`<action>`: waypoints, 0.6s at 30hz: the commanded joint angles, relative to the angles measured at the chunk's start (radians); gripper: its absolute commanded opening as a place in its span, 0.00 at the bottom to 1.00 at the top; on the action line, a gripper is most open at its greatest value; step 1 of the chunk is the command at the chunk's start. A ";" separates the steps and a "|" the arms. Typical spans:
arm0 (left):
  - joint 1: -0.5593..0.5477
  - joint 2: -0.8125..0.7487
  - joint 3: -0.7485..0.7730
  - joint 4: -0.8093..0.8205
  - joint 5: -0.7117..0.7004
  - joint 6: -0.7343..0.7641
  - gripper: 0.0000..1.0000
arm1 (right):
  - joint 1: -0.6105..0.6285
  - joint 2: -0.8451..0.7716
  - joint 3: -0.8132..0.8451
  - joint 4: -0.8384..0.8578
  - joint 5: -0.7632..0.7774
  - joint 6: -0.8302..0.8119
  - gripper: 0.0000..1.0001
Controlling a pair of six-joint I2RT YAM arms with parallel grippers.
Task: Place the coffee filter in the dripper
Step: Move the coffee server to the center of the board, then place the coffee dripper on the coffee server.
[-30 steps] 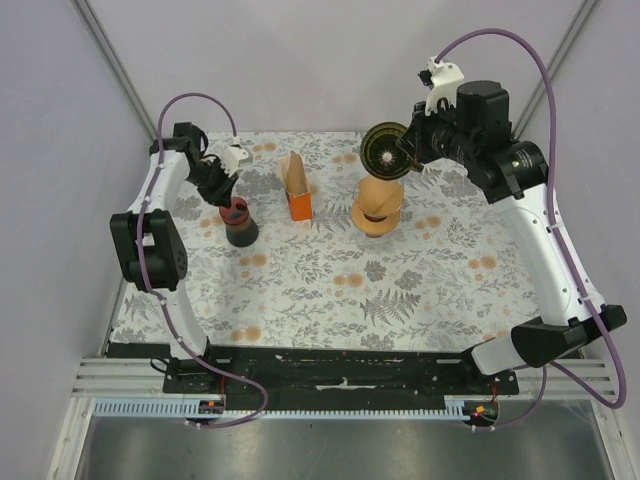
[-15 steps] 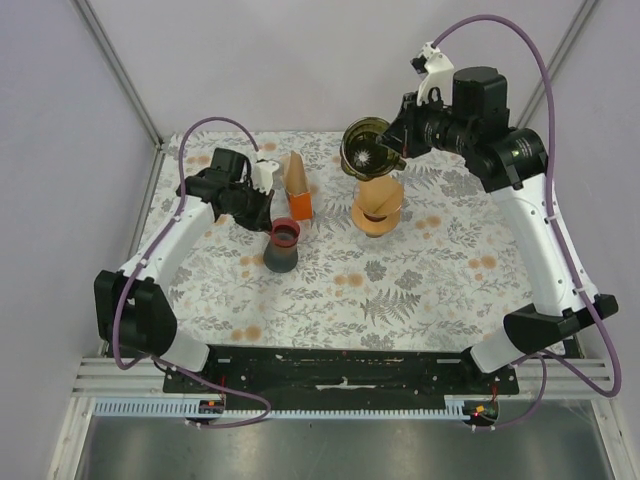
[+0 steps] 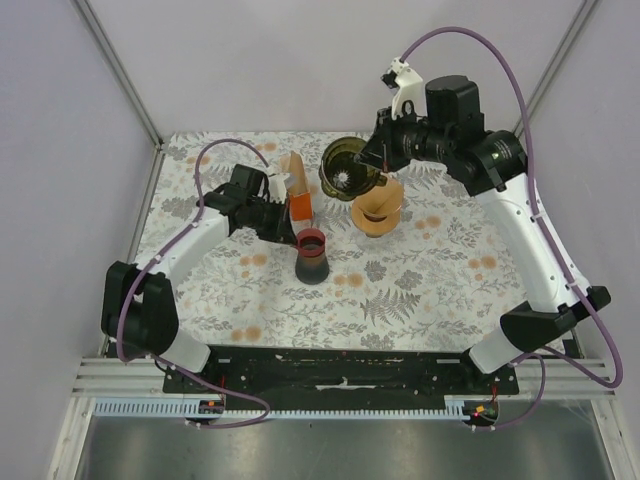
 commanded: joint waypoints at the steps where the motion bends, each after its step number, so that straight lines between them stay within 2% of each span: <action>1: -0.035 -0.023 -0.049 0.095 0.113 -0.031 0.02 | 0.058 0.015 0.024 0.040 -0.064 0.000 0.00; 5: -0.035 -0.029 -0.034 0.051 0.105 0.069 0.02 | 0.094 0.049 0.010 0.032 -0.106 -0.005 0.00; 6: -0.035 -0.032 -0.028 0.035 0.117 0.085 0.06 | 0.104 0.059 0.002 0.026 -0.111 -0.008 0.00; 9: -0.035 -0.035 -0.009 0.002 0.137 0.131 0.32 | 0.124 0.081 -0.013 0.008 -0.114 -0.031 0.00; 12: -0.035 -0.042 0.011 -0.028 0.143 0.147 0.50 | 0.129 0.081 -0.041 0.002 -0.118 -0.043 0.00; 14: -0.032 -0.040 0.040 -0.060 0.144 0.152 0.59 | 0.129 0.079 -0.056 0.000 -0.121 -0.048 0.00; 18: -0.004 -0.042 0.162 -0.167 0.099 0.171 0.63 | 0.141 0.084 -0.111 -0.012 -0.118 -0.045 0.00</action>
